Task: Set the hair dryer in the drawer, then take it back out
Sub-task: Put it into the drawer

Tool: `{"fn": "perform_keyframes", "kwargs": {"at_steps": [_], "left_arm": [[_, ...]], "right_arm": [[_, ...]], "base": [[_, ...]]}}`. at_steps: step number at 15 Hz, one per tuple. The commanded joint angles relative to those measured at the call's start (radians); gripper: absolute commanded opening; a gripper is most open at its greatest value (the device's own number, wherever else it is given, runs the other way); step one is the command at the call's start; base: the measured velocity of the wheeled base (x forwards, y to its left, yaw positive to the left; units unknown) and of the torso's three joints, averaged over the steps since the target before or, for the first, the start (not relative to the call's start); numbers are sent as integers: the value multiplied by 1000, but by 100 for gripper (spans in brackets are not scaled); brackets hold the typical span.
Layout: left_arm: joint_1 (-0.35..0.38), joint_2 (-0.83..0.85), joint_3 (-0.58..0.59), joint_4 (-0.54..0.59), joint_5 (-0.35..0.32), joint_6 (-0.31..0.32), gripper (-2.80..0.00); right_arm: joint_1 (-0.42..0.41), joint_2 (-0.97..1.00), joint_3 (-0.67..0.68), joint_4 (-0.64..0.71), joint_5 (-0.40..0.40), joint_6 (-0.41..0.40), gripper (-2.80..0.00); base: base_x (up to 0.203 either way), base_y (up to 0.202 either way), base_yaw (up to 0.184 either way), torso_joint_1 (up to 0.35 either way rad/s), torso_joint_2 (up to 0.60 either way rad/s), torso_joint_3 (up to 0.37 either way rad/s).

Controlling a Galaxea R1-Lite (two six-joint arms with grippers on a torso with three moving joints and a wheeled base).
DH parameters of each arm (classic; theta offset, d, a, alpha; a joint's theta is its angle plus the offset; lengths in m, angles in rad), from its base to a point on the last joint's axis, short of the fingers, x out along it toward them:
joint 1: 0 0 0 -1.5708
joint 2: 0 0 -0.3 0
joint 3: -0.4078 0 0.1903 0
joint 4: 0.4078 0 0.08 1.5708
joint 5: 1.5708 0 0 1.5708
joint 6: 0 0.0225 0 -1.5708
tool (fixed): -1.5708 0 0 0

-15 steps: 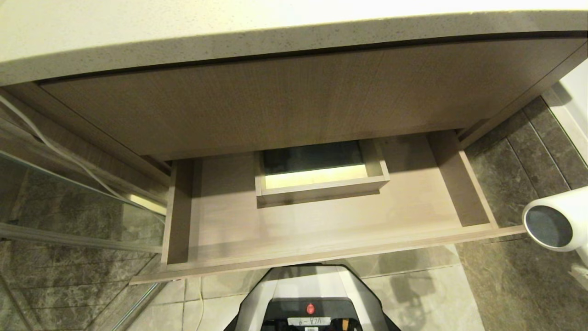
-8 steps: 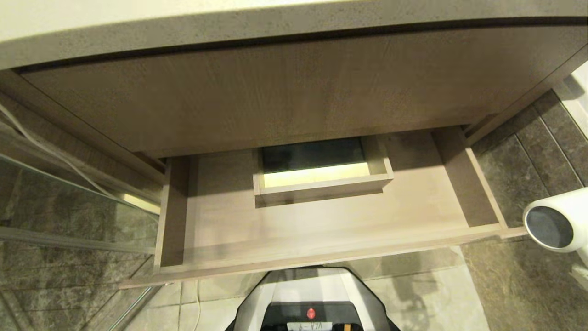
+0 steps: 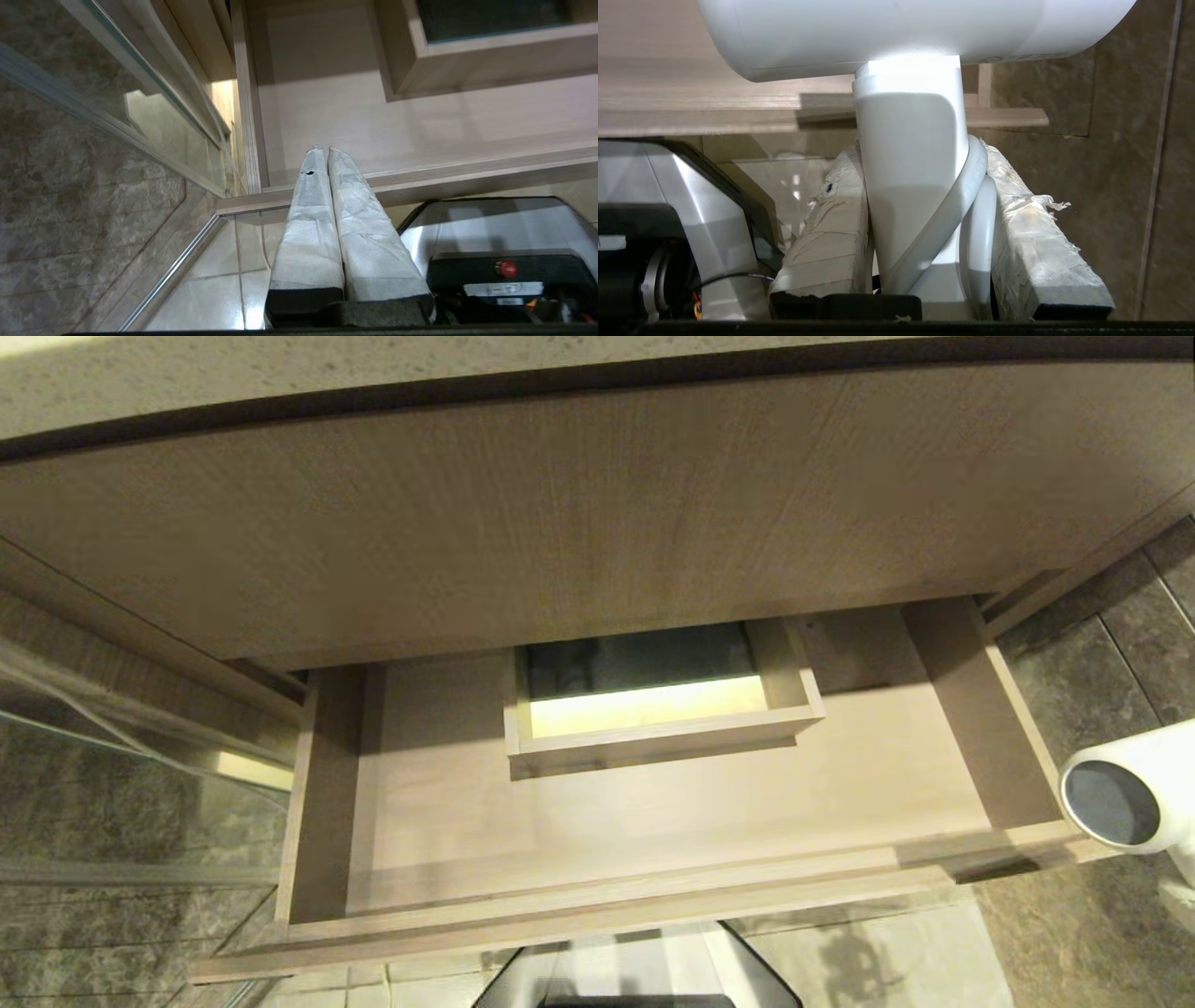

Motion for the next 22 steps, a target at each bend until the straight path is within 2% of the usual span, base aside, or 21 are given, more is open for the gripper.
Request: {"fn": "perform_keyframes", "kwargs": {"at_steps": [1,8,11,13,15,22], "left_arm": [[-1,0,0,-1,0,0,-280],[-1,0,2,-1,0,0,-280],[-1,0,0,-1,0,0,-280],[0,0,0,-1,0,0,-280],[0,0,0,-1,0,0,-280],[0,0,1,-1,0,0,-280]], "right_arm": [[4,4,-2,-1,-2,-2,-280],[6,58,-22,23,-14,-2,-280],[12,153,-69,47,23,9,-280],[11,243,-133,80,85,16,-280],[12,319,-211,93,115,41,-280],[10,500,-325,93,123,95,-280]], "base": [[0,0,0,2,368,358],[0,0,0,-18,357,362],[0,0,0,92,142,223],[0,0,0,89,45,80],[0,0,0,47,25,46],[0,0,0,31,7,42]]}}
